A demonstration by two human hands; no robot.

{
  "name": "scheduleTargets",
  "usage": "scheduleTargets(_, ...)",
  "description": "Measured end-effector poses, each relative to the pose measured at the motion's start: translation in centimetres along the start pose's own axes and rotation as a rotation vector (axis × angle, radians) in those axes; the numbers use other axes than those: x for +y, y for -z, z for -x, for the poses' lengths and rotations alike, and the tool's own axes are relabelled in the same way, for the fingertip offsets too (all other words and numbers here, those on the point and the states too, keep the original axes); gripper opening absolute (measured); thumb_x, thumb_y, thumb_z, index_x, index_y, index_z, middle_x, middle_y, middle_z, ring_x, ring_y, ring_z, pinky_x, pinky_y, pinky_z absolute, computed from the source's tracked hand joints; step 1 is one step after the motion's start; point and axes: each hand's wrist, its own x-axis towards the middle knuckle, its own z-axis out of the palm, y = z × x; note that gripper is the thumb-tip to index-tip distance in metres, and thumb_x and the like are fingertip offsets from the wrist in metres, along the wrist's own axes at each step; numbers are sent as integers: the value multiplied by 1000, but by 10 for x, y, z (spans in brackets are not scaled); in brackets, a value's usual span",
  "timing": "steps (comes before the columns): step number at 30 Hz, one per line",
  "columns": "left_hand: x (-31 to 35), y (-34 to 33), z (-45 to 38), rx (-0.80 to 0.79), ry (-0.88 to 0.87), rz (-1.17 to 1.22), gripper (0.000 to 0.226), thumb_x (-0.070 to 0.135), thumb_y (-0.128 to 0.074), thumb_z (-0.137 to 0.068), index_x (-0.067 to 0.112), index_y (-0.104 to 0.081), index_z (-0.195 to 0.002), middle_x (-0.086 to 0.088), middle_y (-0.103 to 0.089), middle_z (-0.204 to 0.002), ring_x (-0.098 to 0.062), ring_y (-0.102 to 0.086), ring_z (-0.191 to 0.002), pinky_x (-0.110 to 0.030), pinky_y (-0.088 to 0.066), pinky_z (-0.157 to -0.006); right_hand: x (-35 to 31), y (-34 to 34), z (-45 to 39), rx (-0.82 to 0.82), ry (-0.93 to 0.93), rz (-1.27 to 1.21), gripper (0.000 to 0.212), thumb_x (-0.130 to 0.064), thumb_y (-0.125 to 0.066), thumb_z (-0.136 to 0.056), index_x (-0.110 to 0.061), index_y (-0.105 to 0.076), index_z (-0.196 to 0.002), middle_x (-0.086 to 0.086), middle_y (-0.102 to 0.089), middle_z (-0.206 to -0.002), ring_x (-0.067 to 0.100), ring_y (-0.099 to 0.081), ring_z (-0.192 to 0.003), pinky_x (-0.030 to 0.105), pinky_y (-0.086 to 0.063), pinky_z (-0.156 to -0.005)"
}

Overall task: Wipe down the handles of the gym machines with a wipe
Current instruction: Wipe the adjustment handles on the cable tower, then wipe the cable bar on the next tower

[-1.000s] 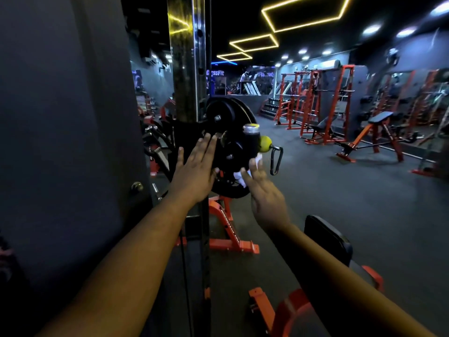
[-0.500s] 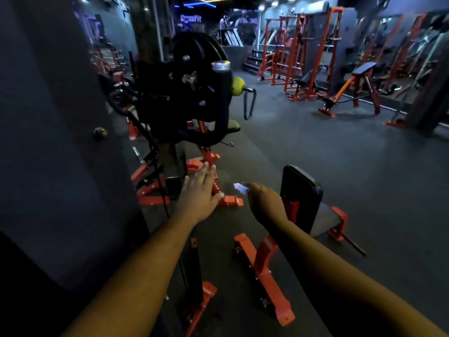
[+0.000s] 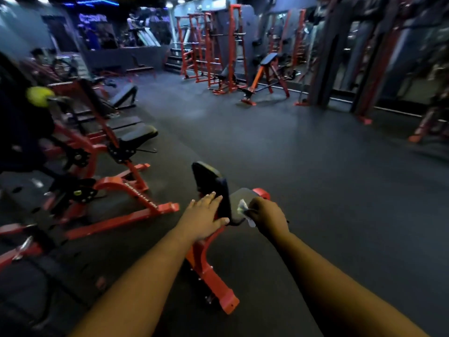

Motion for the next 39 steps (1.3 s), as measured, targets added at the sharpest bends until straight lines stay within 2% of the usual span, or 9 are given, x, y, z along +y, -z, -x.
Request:
scheduleTargets(4,92,-17,-62,-41,-116,-5,86,68,-45,-98,24,-14,-165,-1,-12,-173,-20,-17,-157,-50,-16,-125,88,57,3,62,-148,-101,27,-48,-65,-93,-27,-70,-110,-3,-72,-103,19,-67,-92,38,-56,-79)
scheduleTargets(8,171,-27,-116,-124,-231,-27,84,67,-41,-101,25,-9,-165,-2,-8,-173,-21,-11,-159,-48,-11,-127,162,105,4,108,-253,-127,22,-39,-58,-99,-25,-74,-108,-2,-75,-93,15,-69,-83,41,-58,-80)
scheduleTargets(12,237,-32,-181,-158,-354,-2,85,66,-43,-100,24,-8,-166,-2,-6,-174,-21,-10,-159,-46,-9,-127,222,149,-11,182,-333,-114,27,-36,-57,-101,-21,-73,-117,2,-75,-102,20,-70,-89,40,-58,-80)
scheduleTargets(16,289,-43,-259,-180,-451,-13,86,67,-44,-99,26,-8,-166,-1,-6,-174,-19,-9,-159,-50,-11,-128,294,171,-54,221,-415,-30,19,-37,-55,-97,-33,-71,-107,-3,-69,-94,14,-66,-79,39,-59,-70)
scheduleTargets(20,332,-51,-347,-176,-523,-7,86,68,-43,-99,26,-7,-166,1,-6,-174,-17,-9,-159,-49,-9,-128,358,196,-113,279,-521,27,23,-43,-51,-97,-30,-64,-83,-3,-62,-86,13,-61,-68,33,-50,-56)
scheduleTargets(23,358,-53,-415,-195,-559,14,87,69,-41,-99,26,-7,-166,0,-6,-174,-18,-9,-159,-48,-9,-128,384,224,-157,323,-597,18,22,-33,-46,-96,-28,-57,-78,-3,-58,-88,15,-58,-71,31,-42,-57)
scheduleTargets(27,391,-46,-501,-214,-629,2,86,68,-42,-100,25,-8,-166,-1,-8,-173,-19,-10,-159,-49,-11,-128,423,263,-214,337,-655,28,19,-28,-47,-92,-28,-55,-75,-3,-61,-87,15,-58,-73,32,-43,-58)
scheduleTargets(31,429,-36,-577,-211,-669,9,86,68,-43,-99,24,-10,-166,-2,-11,-173,-19,-13,-158,-50,-12,-127,472,296,-260,370,-683,10,17,-30,-52,-93,-28,-69,-94,-5,-66,-92,15,-62,-78,36,-54,-68)
scheduleTargets(39,542,-47,-730,-194,-728,-69,86,69,-43,-99,25,-10,-166,-1,-11,-173,-18,-13,-158,-50,-11,-127,618,353,-361,382,-689,-143,21,-36,-56,-98,-30,-66,-115,-5,-71,-94,12,-68,-78,34,-59,-71)
